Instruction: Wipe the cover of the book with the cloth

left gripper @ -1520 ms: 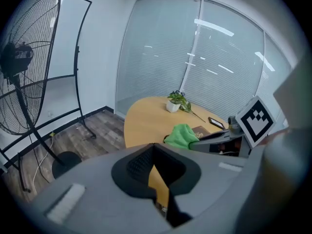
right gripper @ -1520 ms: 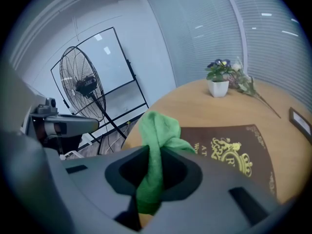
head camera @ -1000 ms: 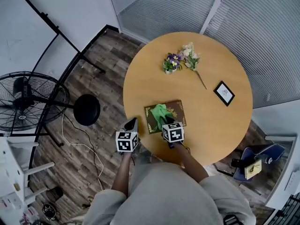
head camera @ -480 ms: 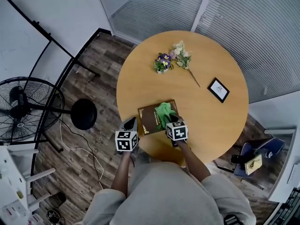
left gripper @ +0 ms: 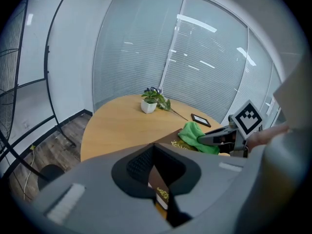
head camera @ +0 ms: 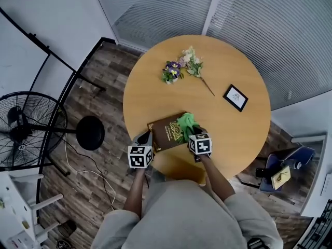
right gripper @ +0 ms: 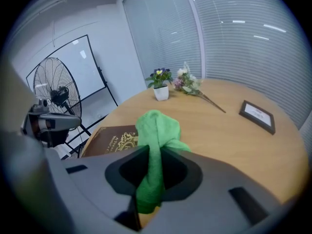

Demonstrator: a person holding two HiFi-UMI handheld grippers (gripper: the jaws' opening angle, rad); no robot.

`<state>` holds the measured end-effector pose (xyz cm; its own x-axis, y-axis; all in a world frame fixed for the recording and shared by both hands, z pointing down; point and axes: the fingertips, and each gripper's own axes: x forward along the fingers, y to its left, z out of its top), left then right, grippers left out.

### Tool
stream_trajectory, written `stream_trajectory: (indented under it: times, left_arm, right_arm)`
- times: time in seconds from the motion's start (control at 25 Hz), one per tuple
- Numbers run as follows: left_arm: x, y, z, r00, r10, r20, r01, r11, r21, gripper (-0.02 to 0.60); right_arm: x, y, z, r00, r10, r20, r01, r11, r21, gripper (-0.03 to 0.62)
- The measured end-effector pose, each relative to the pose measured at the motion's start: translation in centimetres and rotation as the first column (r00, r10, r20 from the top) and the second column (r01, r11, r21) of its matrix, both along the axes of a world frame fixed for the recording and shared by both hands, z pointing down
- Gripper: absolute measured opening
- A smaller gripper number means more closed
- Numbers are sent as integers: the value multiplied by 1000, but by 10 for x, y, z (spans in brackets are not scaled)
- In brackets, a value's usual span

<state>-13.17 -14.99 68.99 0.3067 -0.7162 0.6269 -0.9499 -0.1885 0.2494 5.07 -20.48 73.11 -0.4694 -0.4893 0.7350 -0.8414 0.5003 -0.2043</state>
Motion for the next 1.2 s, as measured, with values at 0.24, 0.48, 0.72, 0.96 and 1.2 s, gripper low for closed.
stream_trajectory:
  times: [0.24,0.48,0.72,0.96,1.2]
  left_arm:
    - [0,0,-1,1000,-1,3,1,1000,4,6]
    - [-9,8,-4,1000,-26,5,26,1000,11,6]
    - [-20,19,-6,999,-54,7,53,998,18,6]
    - [-28,27,-7,997,-74,5,74,997,23,6]
    - [-38,35,-11,995,-102,5,102,994,33,6]
  right_arm:
    - [10,-5,0,1000,11,-19,-11,1000,8,71]
    - [10,-6,0,999,1,-33,0,1000,10,71]
    - [6,-3,-14,999,-15,-31,16,999,37,71]
    - [-27,8,-43,998,-67,20,65,994,88,71]
    - [-74,35,-54,984,-171,47,165,981,101,71]
